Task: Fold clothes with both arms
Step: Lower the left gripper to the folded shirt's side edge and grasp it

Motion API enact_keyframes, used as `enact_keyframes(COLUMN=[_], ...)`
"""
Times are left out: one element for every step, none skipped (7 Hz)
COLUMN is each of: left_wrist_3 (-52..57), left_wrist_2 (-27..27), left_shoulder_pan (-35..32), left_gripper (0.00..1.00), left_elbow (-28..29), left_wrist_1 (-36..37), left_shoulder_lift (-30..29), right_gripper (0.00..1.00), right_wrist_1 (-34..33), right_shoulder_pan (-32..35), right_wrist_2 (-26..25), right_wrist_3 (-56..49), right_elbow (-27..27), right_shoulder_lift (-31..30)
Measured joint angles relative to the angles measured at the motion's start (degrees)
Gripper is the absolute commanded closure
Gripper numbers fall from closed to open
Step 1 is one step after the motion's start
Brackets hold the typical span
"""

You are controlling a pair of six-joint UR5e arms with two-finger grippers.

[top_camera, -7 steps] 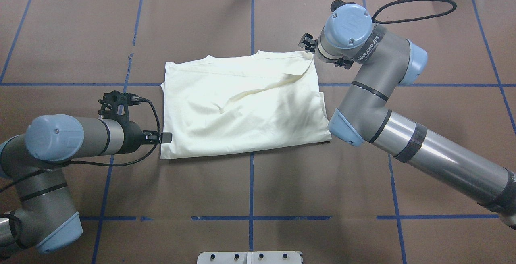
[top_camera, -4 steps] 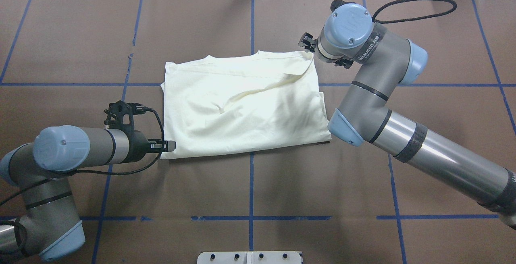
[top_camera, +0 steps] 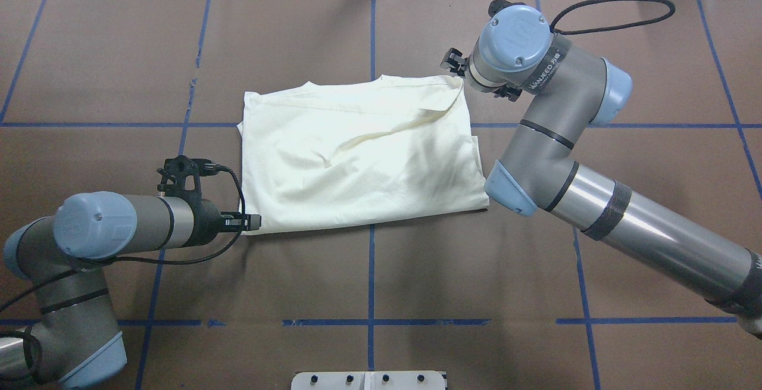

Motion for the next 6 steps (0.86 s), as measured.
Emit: enact_keyframes(left_wrist_3=[0.00,-0.02,-0.04,0.00,0.05,0.19], left_wrist_2=[0.00,0.00,0.00,0.00,0.00,-0.02], left_shoulder_pan=[0.06,0.13,0.25,0.39,0.44,0.40], left_gripper=[0.66,0.84,1.00,1.00,1.00,1.00], left_elbow=[0.29,0.55,0.85,1.07,1.01,0.74], left_wrist_1=[0.01,0.01,-0.01,-0.05,-0.07,-0.07], left_shoulder_lift=[0.01,0.01,0.01,0.01,0.01,0.11], right_gripper=[0.00,0.00,0.00,0.00,0.00,0.00], right_wrist_1=[0.07,0.16,0.20,0.22,0.22,0.23], right_shoulder_pan=[0.00,0.00,0.00,0.00,0.00,0.00], right_wrist_2=[0.00,0.00,-0.03,-0.06,-0.08,-0.07], right_wrist_3=[-0.01,-0.03,-0.01,0.00,-0.01,-0.05], right_elbow=[0.03,0.13,0.39,0.71,0.86,0.90], right_shoulder_lift=[0.01,0.04,0.04,-0.04,-0.10,-0.13])
